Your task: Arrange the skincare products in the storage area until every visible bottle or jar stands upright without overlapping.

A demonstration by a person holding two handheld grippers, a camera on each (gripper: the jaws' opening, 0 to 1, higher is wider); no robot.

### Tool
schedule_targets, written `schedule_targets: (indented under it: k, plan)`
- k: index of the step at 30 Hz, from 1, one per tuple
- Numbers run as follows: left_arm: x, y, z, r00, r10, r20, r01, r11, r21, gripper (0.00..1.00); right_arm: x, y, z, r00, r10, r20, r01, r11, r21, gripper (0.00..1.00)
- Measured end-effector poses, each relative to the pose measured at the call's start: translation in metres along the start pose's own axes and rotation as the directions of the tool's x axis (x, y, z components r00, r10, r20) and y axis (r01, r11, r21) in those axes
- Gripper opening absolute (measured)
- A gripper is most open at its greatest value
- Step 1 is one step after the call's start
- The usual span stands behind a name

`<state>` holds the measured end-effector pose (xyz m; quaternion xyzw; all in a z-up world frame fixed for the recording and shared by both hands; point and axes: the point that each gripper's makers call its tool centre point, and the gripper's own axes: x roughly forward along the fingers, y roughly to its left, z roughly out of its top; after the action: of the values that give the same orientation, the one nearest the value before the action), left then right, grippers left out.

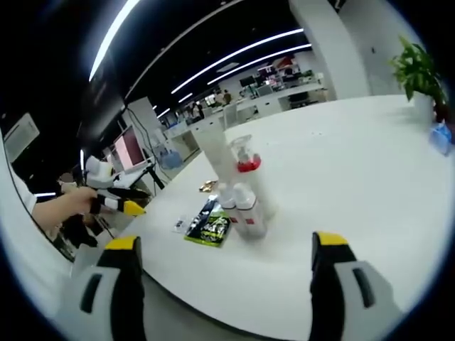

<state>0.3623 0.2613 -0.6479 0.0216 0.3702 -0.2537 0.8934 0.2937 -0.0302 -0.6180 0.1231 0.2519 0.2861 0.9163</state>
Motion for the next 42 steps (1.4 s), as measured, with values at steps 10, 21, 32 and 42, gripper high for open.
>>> schedule_targets:
  k: [10,21,32,42]
  plan:
    - [0.026,0.013,0.010,0.997,-0.011,-0.075,0.017,0.996,0.092,0.94,0.004,-0.007,-0.003,1.000,-0.017,-0.007,0.017,1.000,0.012,0.99]
    - [0.058,0.029,0.029,0.985,-0.044,-0.167,0.092,0.952,0.293,0.95,0.010,-0.011,-0.004,1.000,-0.027,-0.013,0.027,0.999,0.034,0.99]
    - [0.090,0.049,0.034,0.964,-0.055,-0.259,0.174,0.870,0.461,0.93,0.015,-0.017,-0.014,0.998,-0.045,-0.037,0.047,0.997,0.061,0.99]
    - [0.119,0.059,0.041,0.939,-0.092,-0.331,0.271,0.792,0.547,0.92,0.020,-0.020,-0.010,0.998,-0.051,-0.030,0.054,0.995,0.084,0.99]
